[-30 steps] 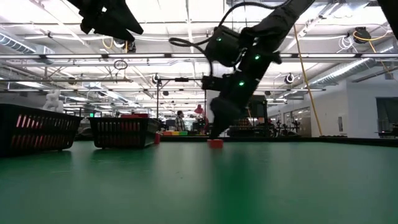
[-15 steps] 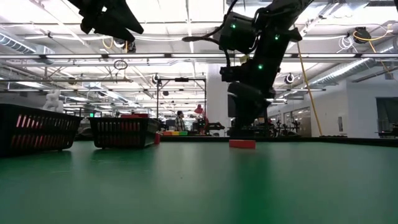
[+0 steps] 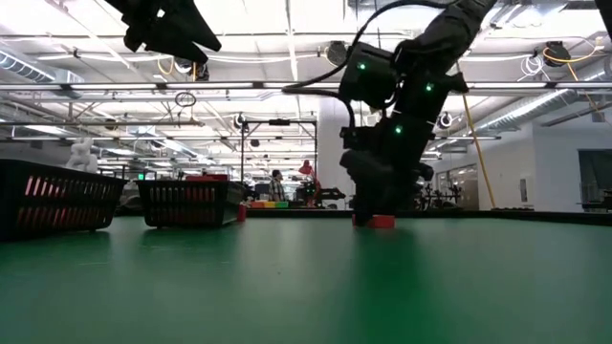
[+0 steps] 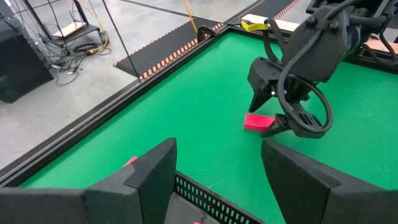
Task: Sort & place blocks by color
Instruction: Put the red block into the top black bin
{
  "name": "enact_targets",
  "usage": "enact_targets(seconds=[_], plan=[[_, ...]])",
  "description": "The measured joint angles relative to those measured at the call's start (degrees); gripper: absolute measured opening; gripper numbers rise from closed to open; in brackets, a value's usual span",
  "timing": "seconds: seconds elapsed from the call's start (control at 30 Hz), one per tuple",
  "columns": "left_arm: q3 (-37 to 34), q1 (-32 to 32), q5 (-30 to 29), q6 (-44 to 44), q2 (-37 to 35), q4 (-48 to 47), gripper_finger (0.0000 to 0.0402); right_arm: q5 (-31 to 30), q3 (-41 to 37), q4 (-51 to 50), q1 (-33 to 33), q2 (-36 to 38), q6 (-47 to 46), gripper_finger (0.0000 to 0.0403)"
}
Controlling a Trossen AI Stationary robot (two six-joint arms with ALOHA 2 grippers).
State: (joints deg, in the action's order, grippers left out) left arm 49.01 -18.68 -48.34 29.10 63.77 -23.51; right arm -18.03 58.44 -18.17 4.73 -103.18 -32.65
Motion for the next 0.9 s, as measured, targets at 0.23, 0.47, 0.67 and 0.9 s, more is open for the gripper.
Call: enact_targets(seconds=[0.23, 0.47, 0.67, 0.9], plan=[[0.0, 0.0, 0.0, -0.7, 0.0, 0.2, 0.0237, -1.4, -4.3, 3.5, -0.2, 0.3, 4.6, 0.0238], [0.0, 0.0, 0.0, -0.9, 0.0, 0.2, 0.0237, -1.6, -5.1, 4.6, -1.8, 0.1, 10.2, 0.0118], [0.0, 0.0, 0.0, -0.9, 0.0, 0.2, 0.0237, -1.2, -5.3, 12.1, -2.7, 0.1, 15.3, 0.0118], [0.0, -1.6, 0.1, -7.8, 0.8, 2.9, 0.0237, 10.2, -5.3, 38.0, -5.2, -0.1, 24.6, 0.0118]])
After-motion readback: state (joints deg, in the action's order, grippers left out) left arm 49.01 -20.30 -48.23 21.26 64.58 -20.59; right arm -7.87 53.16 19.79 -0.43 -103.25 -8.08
